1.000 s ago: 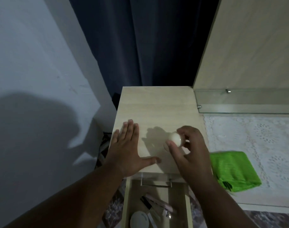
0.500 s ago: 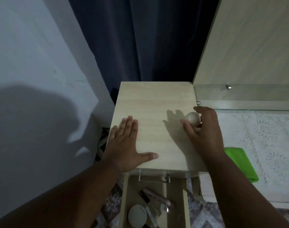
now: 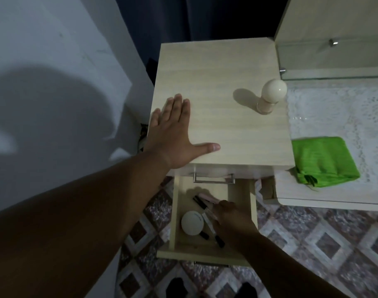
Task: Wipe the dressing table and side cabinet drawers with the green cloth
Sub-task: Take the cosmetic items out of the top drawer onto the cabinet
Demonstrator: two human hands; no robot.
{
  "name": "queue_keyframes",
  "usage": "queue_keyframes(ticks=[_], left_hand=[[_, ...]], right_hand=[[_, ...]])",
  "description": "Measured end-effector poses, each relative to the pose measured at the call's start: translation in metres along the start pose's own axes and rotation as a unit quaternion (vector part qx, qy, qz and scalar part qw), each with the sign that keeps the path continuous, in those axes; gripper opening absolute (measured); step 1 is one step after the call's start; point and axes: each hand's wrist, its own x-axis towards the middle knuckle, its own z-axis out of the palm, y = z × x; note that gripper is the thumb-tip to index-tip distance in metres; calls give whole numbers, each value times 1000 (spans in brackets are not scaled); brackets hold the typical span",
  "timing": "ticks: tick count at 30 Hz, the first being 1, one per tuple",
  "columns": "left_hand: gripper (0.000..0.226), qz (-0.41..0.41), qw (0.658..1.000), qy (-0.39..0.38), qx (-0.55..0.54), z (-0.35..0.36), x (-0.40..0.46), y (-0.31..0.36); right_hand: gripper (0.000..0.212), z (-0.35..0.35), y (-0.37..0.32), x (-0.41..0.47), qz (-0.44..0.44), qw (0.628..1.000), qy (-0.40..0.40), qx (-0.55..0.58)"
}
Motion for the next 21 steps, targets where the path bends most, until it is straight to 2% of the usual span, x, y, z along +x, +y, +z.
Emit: queue_keyframes(ticks=[2,4,6,11,13,16,21], left_hand=[[139,2,1000,4,4,0,0,0],[138,3,1000,6,9,-1,0,0],[137,5,1000,7,13,-1,0,1],[138,7,1000,12,12,-1,1,1],[138,6,1000,11,16,-2,0,1],[136,7,1000,8,20,-2,0,1],[136,5,1000,8,17,-2,0,1]], right_hand=[[44,14,9,15,67,993,-81,-46],[51,21,14,26,99,983,-122,-91],[52,29,18,33,79,977,-127,-152],[45,33,22,42,35,972,-149,-177],[42,29,21,37,86,970,-134,-183],[41,24,23,27,101,949,-157,-253],[50,25,26,23,82,949,-160,-261]])
